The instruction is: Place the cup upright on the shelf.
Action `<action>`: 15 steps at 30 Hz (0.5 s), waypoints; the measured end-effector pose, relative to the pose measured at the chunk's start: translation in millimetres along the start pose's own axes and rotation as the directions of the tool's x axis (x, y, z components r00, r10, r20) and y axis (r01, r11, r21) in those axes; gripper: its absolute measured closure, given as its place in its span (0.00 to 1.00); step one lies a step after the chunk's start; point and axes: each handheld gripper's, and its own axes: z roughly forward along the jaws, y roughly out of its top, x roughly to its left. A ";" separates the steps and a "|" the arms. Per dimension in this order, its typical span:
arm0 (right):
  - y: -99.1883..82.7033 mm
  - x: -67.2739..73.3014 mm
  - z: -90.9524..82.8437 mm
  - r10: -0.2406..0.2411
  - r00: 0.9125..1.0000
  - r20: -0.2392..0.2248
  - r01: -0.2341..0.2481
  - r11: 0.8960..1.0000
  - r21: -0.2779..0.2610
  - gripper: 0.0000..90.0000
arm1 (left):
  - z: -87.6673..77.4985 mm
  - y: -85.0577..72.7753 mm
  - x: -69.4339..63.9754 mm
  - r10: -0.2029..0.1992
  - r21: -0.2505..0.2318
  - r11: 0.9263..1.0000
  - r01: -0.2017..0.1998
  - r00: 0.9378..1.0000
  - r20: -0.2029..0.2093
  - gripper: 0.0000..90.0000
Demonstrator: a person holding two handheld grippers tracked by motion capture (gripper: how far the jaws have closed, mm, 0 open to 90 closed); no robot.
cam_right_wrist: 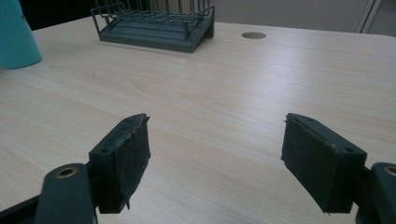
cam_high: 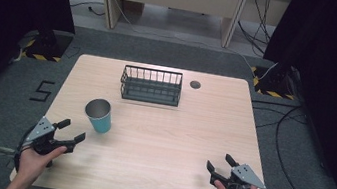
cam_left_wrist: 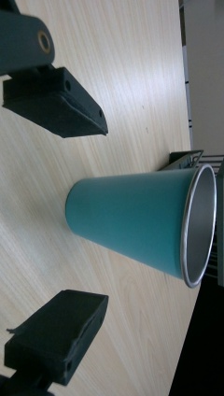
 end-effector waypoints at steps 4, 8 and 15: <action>0.2 -0.8 0.1 0.008 1.000 -0.007 -0.008 1.000 0.005 0.27 | 3.8 1.9 -3.9 0.011 -0.012 1.000 -0.011 1.000 0.015 0.16; 0.3 -1.2 0.1 0.014 1.000 -0.009 -0.014 1.000 0.006 0.26 | 7.0 2.1 -4.6 0.014 -0.015 1.000 -0.013 1.000 0.016 0.16; 0.3 -4.1 0.6 0.031 0.999 -0.014 -0.031 1.000 0.005 0.25 | 18.0 4.9 -1.3 0.006 -0.011 1.000 -0.006 1.000 0.006 0.16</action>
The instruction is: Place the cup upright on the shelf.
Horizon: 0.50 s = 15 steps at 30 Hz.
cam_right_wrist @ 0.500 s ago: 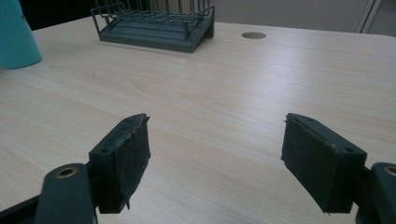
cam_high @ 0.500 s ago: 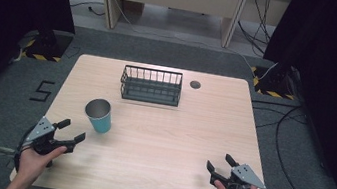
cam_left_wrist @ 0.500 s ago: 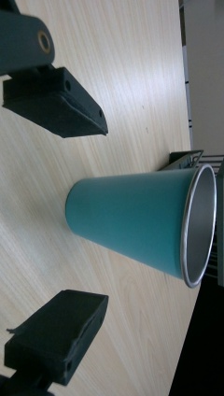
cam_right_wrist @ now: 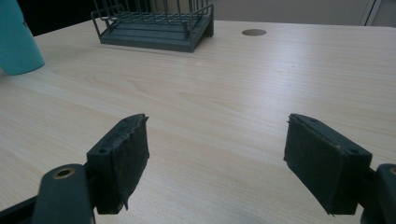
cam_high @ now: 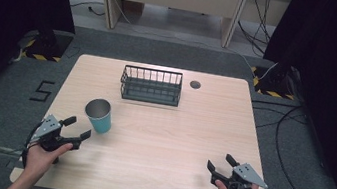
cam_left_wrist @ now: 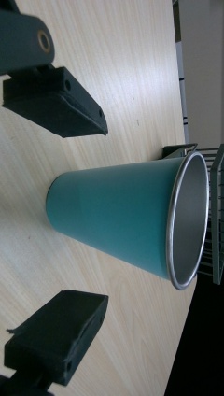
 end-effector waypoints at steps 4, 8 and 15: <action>0.0 -0.5 0.1 0.009 1.000 0.000 -0.009 1.000 0.002 0.25 | 5.4 0.2 0.1 0.013 0.015 1.000 -0.013 1.000 0.008 0.16; 0.4 -0.6 0.7 0.001 1.000 0.001 -0.001 1.000 0.006 0.25 | 13.5 2.3 1.2 0.028 0.024 0.999 -0.029 1.000 0.013 0.16; 0.5 0.4 1.0 -0.002 1.000 0.003 0.002 1.000 0.010 0.25 | 24.8 6.3 5.4 0.039 0.025 0.999 -0.039 0.999 0.012 0.16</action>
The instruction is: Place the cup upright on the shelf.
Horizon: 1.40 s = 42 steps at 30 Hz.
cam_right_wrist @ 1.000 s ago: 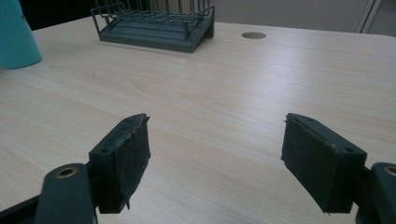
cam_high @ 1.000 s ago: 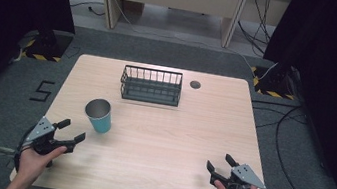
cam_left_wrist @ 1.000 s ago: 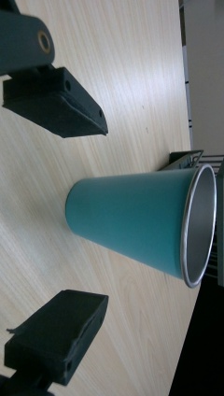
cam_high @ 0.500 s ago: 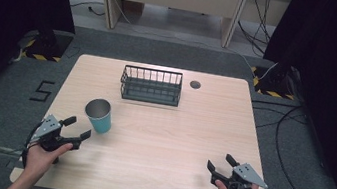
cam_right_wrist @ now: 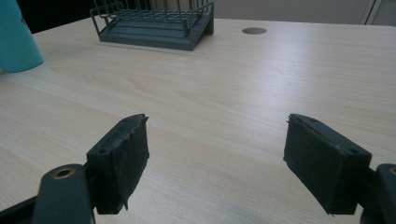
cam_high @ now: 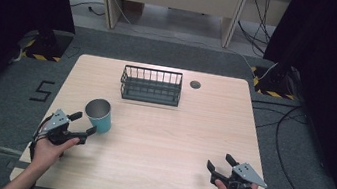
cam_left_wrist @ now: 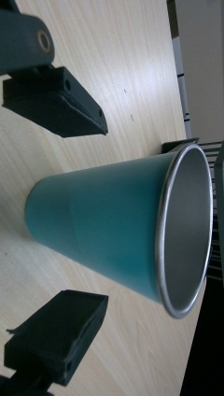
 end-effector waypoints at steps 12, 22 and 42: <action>0.0 0.1 0.1 -0.001 1.000 0.003 0.001 1.000 0.000 0.25 | 16.3 6.4 -3.3 0.012 -0.002 1.000 -0.012 1.000 0.027 0.16; 0.1 0.8 0.4 0.001 1.000 0.001 -0.001 1.000 0.001 0.26 | 28.2 8.6 -2.5 0.022 0.011 1.000 -0.022 0.999 0.029 0.16; 0.1 1.2 0.3 -0.002 1.000 0.003 0.002 1.000 0.002 0.26 | 33.8 8.7 -3.0 0.032 -0.010 0.999 -0.031 0.999 0.042 0.18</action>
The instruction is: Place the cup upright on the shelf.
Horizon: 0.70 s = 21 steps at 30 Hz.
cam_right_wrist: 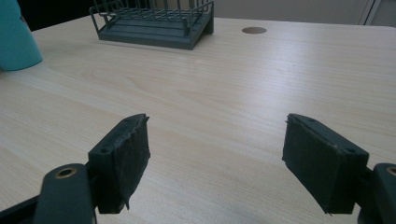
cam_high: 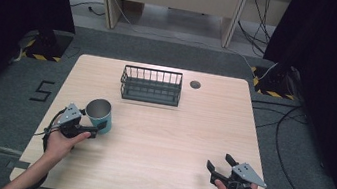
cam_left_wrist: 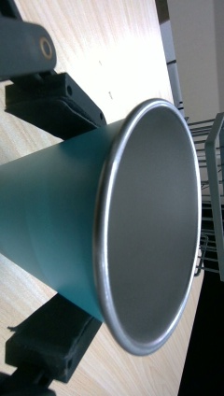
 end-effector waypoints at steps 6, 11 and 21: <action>0.0 -0.2 -0.1 0.001 1.000 0.000 -0.001 1.000 0.000 0.26 | -0.4 5.5 -1.2 0.009 -0.018 1.000 -0.008 1.000 0.003 0.18; 0.0 -0.1 0.0 0.001 1.000 0.001 -0.001 1.000 0.001 0.26 | -1.7 9.6 -0.9 0.010 -0.028 1.000 -0.010 1.000 0.000 0.18; 0.0 -0.3 0.0 0.004 1.000 0.001 -0.004 1.000 0.001 0.27 | -1.0 25.9 0.7 0.018 -0.054 0.998 -0.018 1.000 -0.006 0.18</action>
